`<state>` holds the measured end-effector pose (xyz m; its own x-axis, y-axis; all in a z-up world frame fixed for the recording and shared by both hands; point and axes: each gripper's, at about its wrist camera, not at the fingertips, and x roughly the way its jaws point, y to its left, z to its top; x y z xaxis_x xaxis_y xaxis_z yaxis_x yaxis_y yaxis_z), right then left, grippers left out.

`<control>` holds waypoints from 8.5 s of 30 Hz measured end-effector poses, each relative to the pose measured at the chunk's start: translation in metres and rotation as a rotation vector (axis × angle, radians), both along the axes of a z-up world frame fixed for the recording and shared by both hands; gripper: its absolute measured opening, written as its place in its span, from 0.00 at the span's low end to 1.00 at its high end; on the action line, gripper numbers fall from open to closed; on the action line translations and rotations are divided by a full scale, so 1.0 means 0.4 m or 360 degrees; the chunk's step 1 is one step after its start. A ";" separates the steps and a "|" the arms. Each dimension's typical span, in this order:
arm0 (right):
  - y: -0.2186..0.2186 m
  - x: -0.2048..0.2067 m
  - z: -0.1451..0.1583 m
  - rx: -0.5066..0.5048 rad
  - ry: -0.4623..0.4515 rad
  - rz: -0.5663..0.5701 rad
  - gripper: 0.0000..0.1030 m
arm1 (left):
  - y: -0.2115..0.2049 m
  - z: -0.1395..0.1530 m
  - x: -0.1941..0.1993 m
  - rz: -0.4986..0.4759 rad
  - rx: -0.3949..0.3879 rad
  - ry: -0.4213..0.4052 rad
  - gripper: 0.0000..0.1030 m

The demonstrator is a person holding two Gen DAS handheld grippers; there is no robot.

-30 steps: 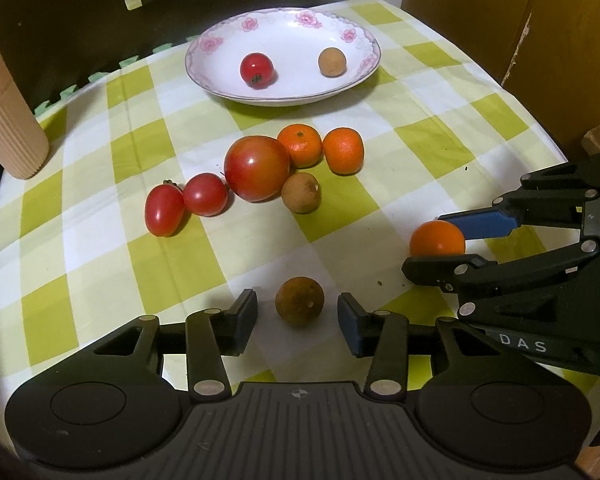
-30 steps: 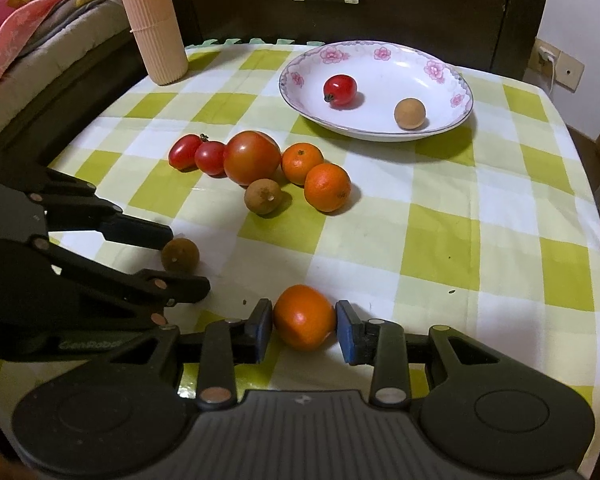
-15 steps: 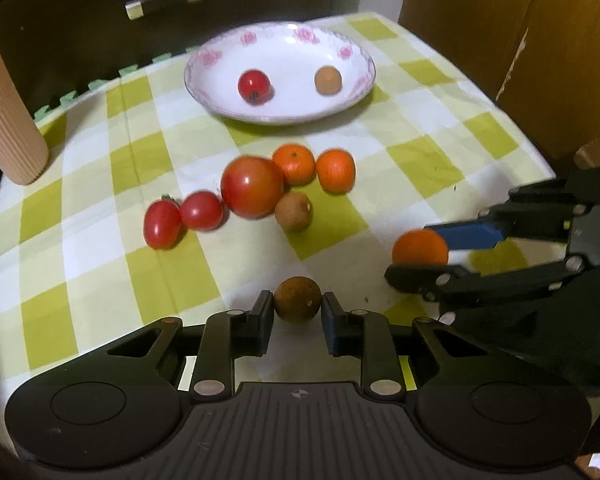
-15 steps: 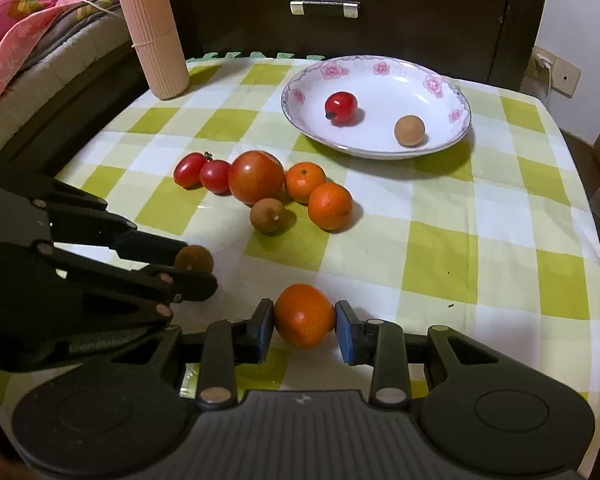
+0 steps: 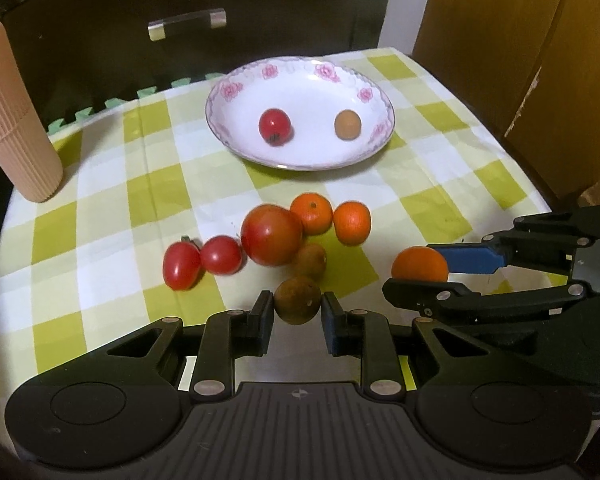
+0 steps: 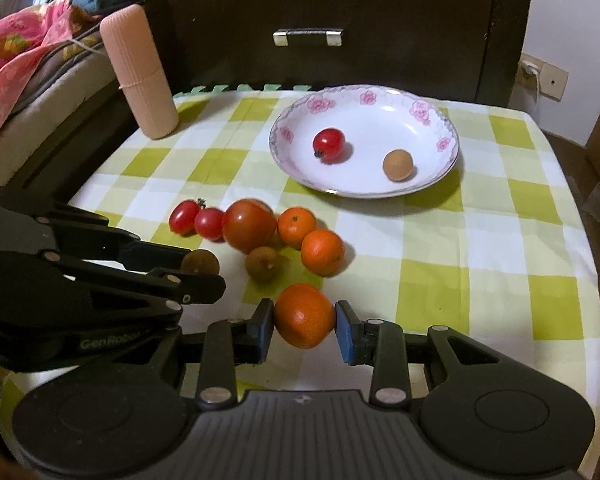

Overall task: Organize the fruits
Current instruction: 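Carry both fruits over the white bowl and open both tools to release them, then move both tools back to the remaining fruits and grasp an orange with the right tool, then close the right tool on the small orange while the left tool grasps a red cherry tomato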

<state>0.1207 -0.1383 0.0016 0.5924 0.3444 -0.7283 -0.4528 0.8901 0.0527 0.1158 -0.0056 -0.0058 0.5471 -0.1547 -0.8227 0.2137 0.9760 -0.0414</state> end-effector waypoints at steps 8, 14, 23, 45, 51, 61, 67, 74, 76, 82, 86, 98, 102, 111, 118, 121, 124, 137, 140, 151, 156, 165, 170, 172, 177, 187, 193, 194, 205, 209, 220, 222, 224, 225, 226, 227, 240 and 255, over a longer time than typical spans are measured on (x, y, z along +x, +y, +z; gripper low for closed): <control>-0.007 0.022 0.021 0.0039 -0.0020 -0.0058 0.31 | -0.003 0.020 0.023 0.0022 -0.0022 -0.0038 0.30; -0.016 0.049 0.034 0.0061 -0.0034 -0.0111 0.31 | -0.008 0.033 0.052 0.0024 -0.0022 -0.0061 0.30; -0.027 0.128 0.071 0.0102 -0.0094 -0.0194 0.31 | -0.012 0.064 0.134 0.0049 -0.0047 -0.0125 0.30; -0.020 0.294 0.037 0.0027 -0.0127 -0.0212 0.31 | -0.010 0.010 0.294 0.0108 -0.0052 -0.0081 0.30; -0.021 0.305 0.028 0.0030 -0.0122 -0.0214 0.31 | -0.011 0.000 0.308 0.0112 -0.0053 -0.0067 0.30; -0.020 0.311 0.031 0.0035 -0.0151 -0.0214 0.32 | -0.004 0.000 0.315 0.0149 -0.0064 -0.0060 0.34; -0.022 0.315 0.040 0.0046 -0.0168 -0.0231 0.37 | 0.001 0.009 0.313 0.0173 -0.0078 -0.0072 0.38; -0.034 0.314 0.066 0.0082 -0.0199 -0.0261 0.39 | 0.007 0.031 0.307 0.0190 -0.0114 -0.0106 0.44; -0.040 0.315 0.074 0.0100 -0.0205 -0.0277 0.39 | 0.007 0.041 0.304 0.0190 -0.0128 -0.0120 0.46; -0.054 0.309 0.090 0.0139 -0.0218 -0.0320 0.39 | -0.001 0.053 0.294 0.0168 -0.0142 -0.0144 0.51; -0.053 0.300 0.096 0.0147 -0.0217 -0.0322 0.39 | 0.003 0.058 0.290 0.0167 -0.0144 -0.0150 0.52; -0.033 0.246 0.091 0.0108 -0.0200 -0.0246 0.39 | 0.021 0.069 0.250 0.0183 -0.0130 -0.0135 0.54; -0.028 0.224 0.083 0.0094 -0.0183 -0.0225 0.39 | 0.022 0.072 0.234 0.0180 -0.0129 -0.0126 0.54; -0.012 0.152 0.053 0.0032 -0.0146 -0.0128 0.39 | 0.036 0.075 0.179 0.0153 -0.0129 -0.0109 0.57; 0.007 0.130 0.031 -0.0017 -0.0106 -0.0041 0.39 | 0.053 0.071 0.136 0.0143 -0.0113 -0.0075 0.58; 0.011 0.130 0.021 -0.0046 -0.0086 -0.0021 0.39 | 0.068 0.069 0.124 0.0155 -0.0103 -0.0061 0.59; 0.014 0.132 0.011 -0.0062 -0.0058 -0.0001 0.39 | 0.083 0.065 0.117 0.0170 -0.0106 -0.0040 0.60; 0.034 0.158 -0.026 -0.0110 0.0036 0.0080 0.39 | 0.105 0.039 0.095 0.0135 -0.0064 0.0040 0.63; 0.038 0.164 -0.029 -0.0106 0.0031 0.0097 0.39 | 0.099 0.027 0.089 0.0080 -0.0018 0.0043 0.63; 0.045 0.175 -0.046 -0.0108 0.0026 0.0104 0.39 | 0.097 -0.026 0.093 0.0004 0.0128 0.0021 0.67; 0.043 0.174 -0.044 -0.0102 0.0027 0.0102 0.39 | 0.123 -0.040 0.107 0.0049 0.0113 0.0044 0.68; 0.039 0.175 -0.044 -0.0088 0.0033 0.0100 0.39 | 0.132 -0.039 0.117 -0.0007 0.0143 0.0036 0.65; 0.039 0.174 -0.045 -0.0089 0.0032 0.0097 0.39 | 0.129 -0.046 0.121 -0.0065 0.0171 0.0054 0.67; 0.039 0.173 -0.045 -0.0092 0.0031 0.0095 0.39 | 0.120 -0.053 0.121 -0.0103 0.0195 0.0069 0.65; 0.041 0.174 -0.046 -0.0098 0.0026 0.0095 0.39 | 0.112 -0.067 0.128 -0.0136 0.0197 0.0091 0.64; 0.046 0.175 -0.046 -0.0106 0.0019 0.0093 0.39 | 0.104 -0.067 0.130 -0.0209 0.0207 0.0091 0.59; 0.044 0.165 -0.046 -0.0127 0.0019 0.0083 0.32 | 0.081 -0.066 0.104 -0.0246 0.0239 0.0094 0.53; 0.042 0.164 -0.046 -0.0127 0.0024 0.0081 0.31 | 0.082 -0.065 0.101 -0.0235 0.0236 0.0102 0.52; 0.032 0.148 -0.044 -0.0122 0.0049 0.0081 0.24 | 0.080 -0.056 0.058 -0.0222 0.0238 0.0132 0.46; 0.027 0.156 -0.043 -0.0091 0.0056 0.0088 0.25 | 0.092 -0.061 0.082 -0.0160 0.0208 0.0132 0.47; 0.024 0.179 -0.041 -0.0061 0.0051 0.0075 0.30 | 0.064 -0.066 0.084 -0.0223 0.0260 0.0103 0.41; 0.018 0.183 -0.040 -0.0049 0.0062 0.0073 0.31 | 0.062 -0.066 0.081 -0.0216 0.0267 0.0106 0.37; 0.012 0.186 -0.036 -0.0040 0.0057 0.0060 0.32 | 0.063 -0.064 0.080 -0.0210 0.0272 0.0114 0.34; 0.011 0.188 -0.034 -0.0036 0.0055 0.0054 0.32 | 0.064 -0.064 0.079 -0.0205 0.0272 0.0118 0.34; 0.012 0.190 -0.034 -0.0032 0.0055 0.0050 0.32 | 0.066 -0.063 0.079 -0.0199 0.0267 0.0124 0.34; 0.014 0.193 -0.034 -0.0028 0.0059 0.0046 0.32 | 0.068 -0.063 0.079 -0.0194 0.0263 0.0128 0.33; 0.053 0.193 -0.042 -0.0121 -0.0014 0.0052 0.32 | 0.073 -0.065 0.071 -0.0143 0.0241 0.0130 0.36; 0.051 0.172 -0.021 -0.0104 -0.0021 0.0038 0.26 | 0.065 -0.052 0.069 -0.0129 0.0241 0.0121 0.33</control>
<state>0.1897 -0.1181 -0.0066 0.5941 0.3104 -0.7421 -0.4743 0.8803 -0.0115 0.1433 0.0203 -0.0266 0.4732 -0.0669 -0.8784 0.2939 0.9520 0.0859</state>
